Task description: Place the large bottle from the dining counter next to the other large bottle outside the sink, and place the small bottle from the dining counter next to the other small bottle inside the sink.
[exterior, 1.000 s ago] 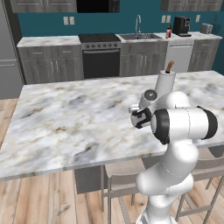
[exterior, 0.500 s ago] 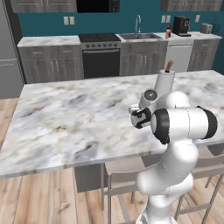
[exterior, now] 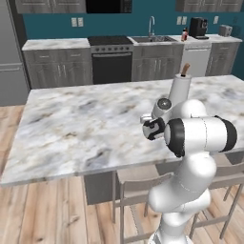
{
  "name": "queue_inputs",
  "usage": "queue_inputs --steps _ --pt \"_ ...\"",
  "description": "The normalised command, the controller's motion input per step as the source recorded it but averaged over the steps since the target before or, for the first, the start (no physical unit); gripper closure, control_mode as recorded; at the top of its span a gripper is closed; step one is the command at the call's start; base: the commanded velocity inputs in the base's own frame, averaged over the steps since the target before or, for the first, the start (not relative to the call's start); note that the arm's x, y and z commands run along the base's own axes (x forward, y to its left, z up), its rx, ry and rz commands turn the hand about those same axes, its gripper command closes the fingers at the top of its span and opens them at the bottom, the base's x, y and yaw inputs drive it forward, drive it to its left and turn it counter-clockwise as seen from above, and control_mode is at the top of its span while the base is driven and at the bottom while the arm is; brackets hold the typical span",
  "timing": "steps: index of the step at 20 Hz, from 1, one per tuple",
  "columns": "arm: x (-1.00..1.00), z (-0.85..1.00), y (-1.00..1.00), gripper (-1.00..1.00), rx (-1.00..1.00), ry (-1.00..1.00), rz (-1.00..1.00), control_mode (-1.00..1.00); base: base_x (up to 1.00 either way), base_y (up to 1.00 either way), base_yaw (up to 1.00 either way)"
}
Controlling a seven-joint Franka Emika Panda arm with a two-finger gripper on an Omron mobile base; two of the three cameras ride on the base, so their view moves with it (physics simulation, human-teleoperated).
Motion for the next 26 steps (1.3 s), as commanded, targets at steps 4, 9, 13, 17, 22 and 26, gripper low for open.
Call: queue_inputs --steps 4,9,13,17,22,26 --pt "0.00 0.00 0.00 1.00 0.00 0.00 0.00 1.00 -0.04 0.39 0.03" --pt "0.00 0.00 0.00 1.00 0.00 0.00 0.00 1.00 0.00 0.61 0.00" --pt "0.00 0.00 0.00 1.00 0.00 0.00 0.00 1.00 0.00 0.73 0.00" --pt "0.00 0.00 0.00 1.00 0.00 0.00 0.00 1.00 0.00 0.79 0.01" --pt "0.00 0.00 0.00 1.00 0.00 0.00 0.00 1.00 0.00 0.84 0.01" --pt "0.00 0.00 0.00 1.00 0.00 0.00 0.00 1.00 0.00 0.87 0.02"
